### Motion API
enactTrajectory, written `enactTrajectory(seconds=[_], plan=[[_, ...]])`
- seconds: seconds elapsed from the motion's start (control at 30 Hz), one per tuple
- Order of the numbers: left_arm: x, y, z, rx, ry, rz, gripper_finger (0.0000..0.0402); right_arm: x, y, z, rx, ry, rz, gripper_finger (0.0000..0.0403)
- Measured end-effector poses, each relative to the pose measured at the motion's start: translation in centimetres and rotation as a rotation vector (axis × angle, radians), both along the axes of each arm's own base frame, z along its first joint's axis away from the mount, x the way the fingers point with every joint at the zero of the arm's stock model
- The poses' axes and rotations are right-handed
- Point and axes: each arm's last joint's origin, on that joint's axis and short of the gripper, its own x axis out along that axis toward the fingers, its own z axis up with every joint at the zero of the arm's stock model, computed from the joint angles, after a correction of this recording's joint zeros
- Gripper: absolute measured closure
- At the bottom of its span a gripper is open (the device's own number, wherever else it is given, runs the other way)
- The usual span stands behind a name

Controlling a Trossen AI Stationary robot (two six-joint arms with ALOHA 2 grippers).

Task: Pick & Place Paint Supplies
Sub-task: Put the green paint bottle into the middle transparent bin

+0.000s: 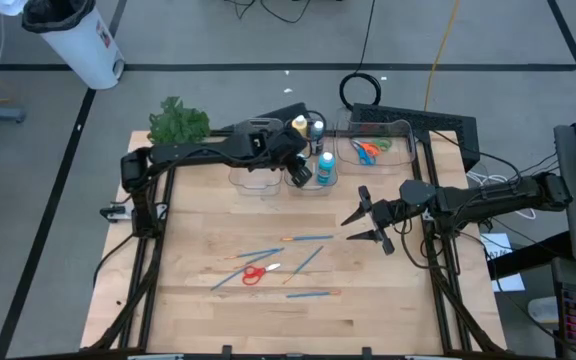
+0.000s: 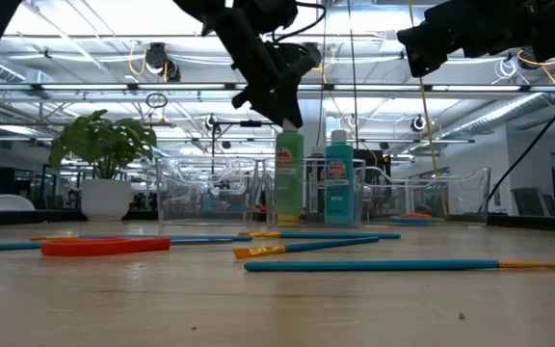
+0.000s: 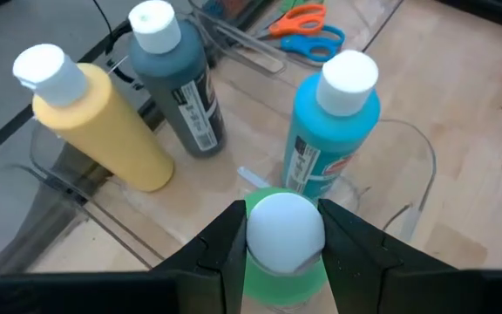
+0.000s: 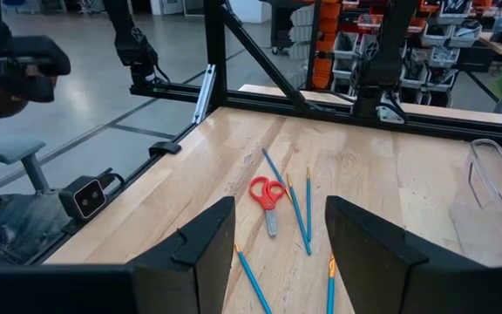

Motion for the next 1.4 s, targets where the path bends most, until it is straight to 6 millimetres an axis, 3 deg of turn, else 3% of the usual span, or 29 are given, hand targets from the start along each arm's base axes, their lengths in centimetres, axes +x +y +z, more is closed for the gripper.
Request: enactTrajectory(seconds=[0.73, 1.1, 1.4], plan=[[0.9, 0.2, -1.5, -0.032, 0.003, -0.005, 0.0276, 0.0, 0.0, 0.0, 0.002, 0.001, 0.000, 0.0232], [0.9, 0.2, -1.5, -0.028, 0.007, -0.009, 0.0213, 0.0, 0.0, 0.0, 0.002, 0.001, 0.000, 0.0232], [0.9, 0.3, -1.5, -0.022, 0.009, -0.004, 0.0200, 0.0, 0.0, 0.0, 0.002, 0.000, 0.000, 0.0232]])
